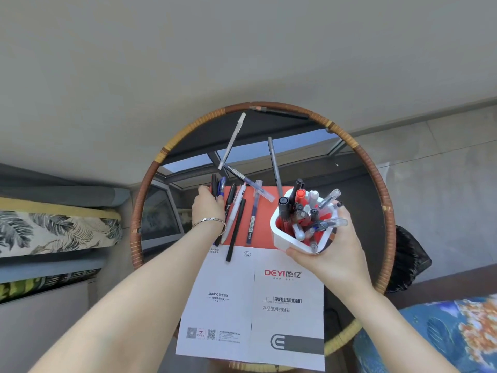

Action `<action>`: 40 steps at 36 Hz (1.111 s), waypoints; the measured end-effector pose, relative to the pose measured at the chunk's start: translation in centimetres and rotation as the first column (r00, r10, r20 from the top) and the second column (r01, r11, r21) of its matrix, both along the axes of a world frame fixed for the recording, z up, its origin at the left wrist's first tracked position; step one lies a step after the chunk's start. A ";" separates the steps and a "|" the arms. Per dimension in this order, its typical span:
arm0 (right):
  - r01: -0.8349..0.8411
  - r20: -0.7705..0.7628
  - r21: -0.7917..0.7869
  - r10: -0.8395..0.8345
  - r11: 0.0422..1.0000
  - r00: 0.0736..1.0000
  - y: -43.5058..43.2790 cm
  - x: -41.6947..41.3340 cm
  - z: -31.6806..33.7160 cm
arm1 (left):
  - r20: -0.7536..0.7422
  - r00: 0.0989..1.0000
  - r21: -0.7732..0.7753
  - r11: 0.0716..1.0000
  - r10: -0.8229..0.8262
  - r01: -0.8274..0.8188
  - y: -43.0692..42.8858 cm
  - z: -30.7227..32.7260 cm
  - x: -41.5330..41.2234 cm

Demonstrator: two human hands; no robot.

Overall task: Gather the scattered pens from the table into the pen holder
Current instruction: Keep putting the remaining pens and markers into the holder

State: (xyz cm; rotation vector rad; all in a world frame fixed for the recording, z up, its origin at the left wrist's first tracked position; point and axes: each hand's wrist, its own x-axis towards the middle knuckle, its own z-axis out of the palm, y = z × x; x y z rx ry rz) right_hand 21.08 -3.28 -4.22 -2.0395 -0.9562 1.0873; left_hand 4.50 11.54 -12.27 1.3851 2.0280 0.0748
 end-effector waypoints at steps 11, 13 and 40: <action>-0.028 0.026 -0.039 0.029 0.999 0.999 -0.8 0.0 0.4 | 0.628 0.766 0.251 0.897 0.136 -0.364 -1.6 10.6 1.1; -0.036 0.029 -0.058 0.037 0.998 0.999 -0.6 -0.3 0.4 | 0.842 0.540 0.238 0.891 0.009 -0.386 -2.7 14.0 1.4; -0.063 0.078 -0.003 0.063 0.998 0.995 -1.1 -2.8 2.3 | 0.396 0.638 0.787 0.602 -0.660 0.134 -8.5 12.0 2.4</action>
